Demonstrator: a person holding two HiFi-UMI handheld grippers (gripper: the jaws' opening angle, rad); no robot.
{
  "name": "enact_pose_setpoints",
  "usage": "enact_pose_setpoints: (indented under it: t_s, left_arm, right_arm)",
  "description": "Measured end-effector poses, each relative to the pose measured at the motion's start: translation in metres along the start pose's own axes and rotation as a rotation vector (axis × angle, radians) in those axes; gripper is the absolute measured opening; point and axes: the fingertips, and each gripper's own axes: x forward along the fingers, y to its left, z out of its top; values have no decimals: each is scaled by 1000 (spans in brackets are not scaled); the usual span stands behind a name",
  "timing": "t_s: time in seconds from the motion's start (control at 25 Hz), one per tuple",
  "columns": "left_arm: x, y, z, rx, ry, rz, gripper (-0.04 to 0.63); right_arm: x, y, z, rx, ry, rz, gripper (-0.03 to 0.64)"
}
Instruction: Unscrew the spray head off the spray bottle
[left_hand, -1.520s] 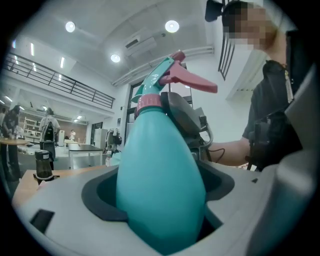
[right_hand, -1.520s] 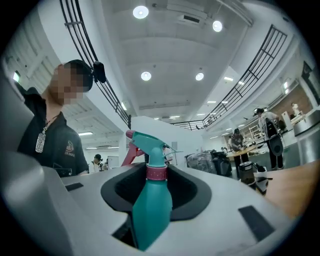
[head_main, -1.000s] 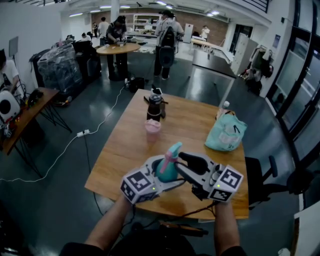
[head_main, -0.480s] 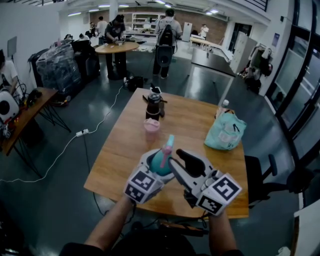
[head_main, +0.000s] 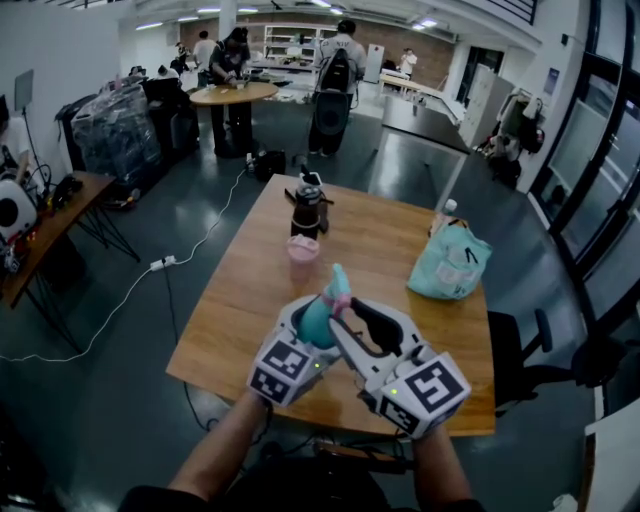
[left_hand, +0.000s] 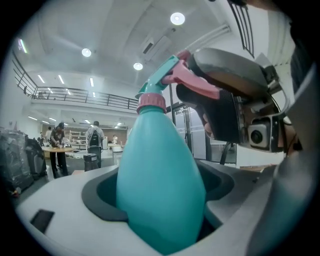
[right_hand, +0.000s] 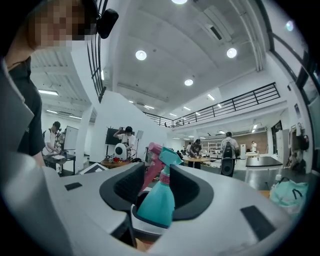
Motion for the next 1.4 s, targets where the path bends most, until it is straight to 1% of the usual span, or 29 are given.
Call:
enact_pose_setpoints:
  t_s: [0.16, 0.36, 0.68, 0.84, 0.88, 1.16, 1.4]
  left_arm:
    - [-2, 1, 2, -6, -19, -11, 426]
    - [0, -9, 6, -1, -41, -46, 426]
    - [2, -32, 8, 30, -47, -146, 426]
    - [1, -40, 6, 41, -40, -183, 426]
    - [0, -41, 6, 42, -38, -187, 426]
    - [1, -41, 4, 38, -31, -192, 426]
    - [4, -38, -3, 39, -20, -193, 426]
  right_arm:
    - [-8, -9, -3, 2, 1, -12, 161]
    - [-12, -13, -9, 29, 5, 29, 161]
    - [-9, -24, -12, 102, -39, 34, 162]
    - [-8, -22, -13, 111, -46, 55, 160]
    - [-8, -21, -13, 111, -48, 62, 141]
    - [-14, -27, -5, 143, -81, 85, 135]
    - [-18, -38, 8, 158, -119, 87, 135]
